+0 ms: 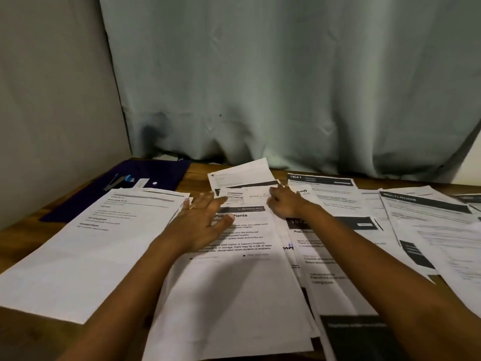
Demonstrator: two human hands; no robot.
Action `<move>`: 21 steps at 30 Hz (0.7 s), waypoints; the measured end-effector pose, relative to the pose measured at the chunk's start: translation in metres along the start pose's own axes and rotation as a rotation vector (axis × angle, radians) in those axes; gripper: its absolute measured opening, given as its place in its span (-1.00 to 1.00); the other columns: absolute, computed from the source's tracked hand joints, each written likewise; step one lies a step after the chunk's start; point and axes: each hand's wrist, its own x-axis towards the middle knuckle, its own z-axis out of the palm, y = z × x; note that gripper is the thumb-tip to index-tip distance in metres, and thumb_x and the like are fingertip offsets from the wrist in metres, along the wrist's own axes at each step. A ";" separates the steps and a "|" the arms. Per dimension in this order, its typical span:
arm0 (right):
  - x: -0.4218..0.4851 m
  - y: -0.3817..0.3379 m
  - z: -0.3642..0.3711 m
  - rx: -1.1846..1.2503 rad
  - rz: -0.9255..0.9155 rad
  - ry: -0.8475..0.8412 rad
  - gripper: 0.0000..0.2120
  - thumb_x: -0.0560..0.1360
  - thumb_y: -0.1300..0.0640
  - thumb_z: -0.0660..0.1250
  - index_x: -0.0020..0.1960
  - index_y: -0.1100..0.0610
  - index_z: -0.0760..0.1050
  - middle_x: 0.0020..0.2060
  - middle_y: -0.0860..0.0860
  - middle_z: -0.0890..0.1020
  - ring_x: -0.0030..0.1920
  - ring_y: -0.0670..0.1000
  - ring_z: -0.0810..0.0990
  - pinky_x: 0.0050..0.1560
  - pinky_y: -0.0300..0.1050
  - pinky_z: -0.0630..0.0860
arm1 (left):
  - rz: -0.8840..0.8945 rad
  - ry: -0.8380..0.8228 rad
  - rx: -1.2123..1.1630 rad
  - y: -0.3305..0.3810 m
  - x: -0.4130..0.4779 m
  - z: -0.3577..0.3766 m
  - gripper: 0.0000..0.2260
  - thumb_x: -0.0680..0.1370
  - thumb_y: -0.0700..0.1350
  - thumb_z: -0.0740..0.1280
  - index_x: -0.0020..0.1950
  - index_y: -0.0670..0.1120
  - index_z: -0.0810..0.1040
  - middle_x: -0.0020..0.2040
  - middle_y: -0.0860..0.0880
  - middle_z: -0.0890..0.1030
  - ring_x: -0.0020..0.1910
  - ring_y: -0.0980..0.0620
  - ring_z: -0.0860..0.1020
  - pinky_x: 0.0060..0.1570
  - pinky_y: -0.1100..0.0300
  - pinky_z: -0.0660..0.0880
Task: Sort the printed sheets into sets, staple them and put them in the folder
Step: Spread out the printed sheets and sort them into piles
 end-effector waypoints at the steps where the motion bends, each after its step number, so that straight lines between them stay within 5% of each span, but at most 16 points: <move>1: -0.002 0.002 0.002 -0.047 0.007 -0.032 -0.55 0.64 -0.04 0.00 0.47 0.10 0.22 0.50 0.12 0.18 0.49 0.17 0.13 0.47 0.25 0.00 | 0.007 -0.023 0.005 0.006 0.009 0.006 -0.37 0.54 0.32 -0.09 0.57 0.11 -0.01 0.59 0.01 -0.09 0.56 0.00 -0.12 0.50 -0.07 -0.20; 6: -0.003 0.003 0.011 -0.065 -0.051 -0.080 -0.49 0.66 -0.08 -0.07 0.55 0.08 0.06 0.54 0.12 0.07 0.53 0.13 0.04 0.49 0.12 -0.04 | 0.024 -0.097 0.054 0.037 0.036 0.033 -0.41 0.61 0.27 -0.05 0.58 0.09 -0.07 0.59 -0.02 -0.13 0.56 -0.03 -0.15 0.47 -0.08 -0.24; 11: -0.005 0.005 0.007 0.033 -0.125 -0.081 -0.52 0.66 -0.07 -0.02 0.51 0.11 0.20 0.50 0.10 0.24 0.47 0.13 0.23 0.46 0.04 0.16 | 0.038 -0.121 0.104 0.046 0.048 0.056 -0.43 0.60 0.29 -0.10 0.57 0.14 -0.08 0.59 0.01 -0.11 0.56 -0.04 -0.14 0.47 -0.12 -0.25; 14: -0.004 0.021 -0.003 0.107 -0.122 0.023 -0.59 0.64 -0.05 0.05 0.36 0.15 0.40 0.35 0.13 0.45 0.32 0.16 0.42 0.32 0.04 0.37 | 0.031 -0.128 0.102 0.046 0.048 0.064 -0.22 0.40 0.48 -0.29 0.56 0.18 -0.07 0.59 0.05 -0.08 0.56 -0.02 -0.13 0.45 -0.12 -0.27; 16: -0.003 0.043 -0.011 0.122 -0.019 0.201 -0.62 0.61 -0.02 0.12 0.28 0.20 0.44 0.25 0.17 0.50 0.25 0.17 0.46 0.25 0.05 0.43 | 0.036 -0.134 0.096 0.043 0.048 0.065 -0.07 0.27 0.55 -0.38 0.56 0.17 -0.06 0.59 0.05 -0.07 0.56 -0.02 -0.12 0.46 -0.13 -0.26; 21: -0.009 0.104 -0.033 -0.052 0.536 0.382 -0.48 0.53 -0.05 0.27 0.38 0.22 0.33 0.33 0.19 0.41 0.32 0.22 0.35 0.28 0.05 0.34 | 0.015 -0.179 0.122 0.049 0.052 0.058 -0.42 0.59 0.30 -0.10 0.57 0.12 -0.03 0.59 0.02 -0.06 0.56 -0.05 -0.11 0.48 -0.14 -0.24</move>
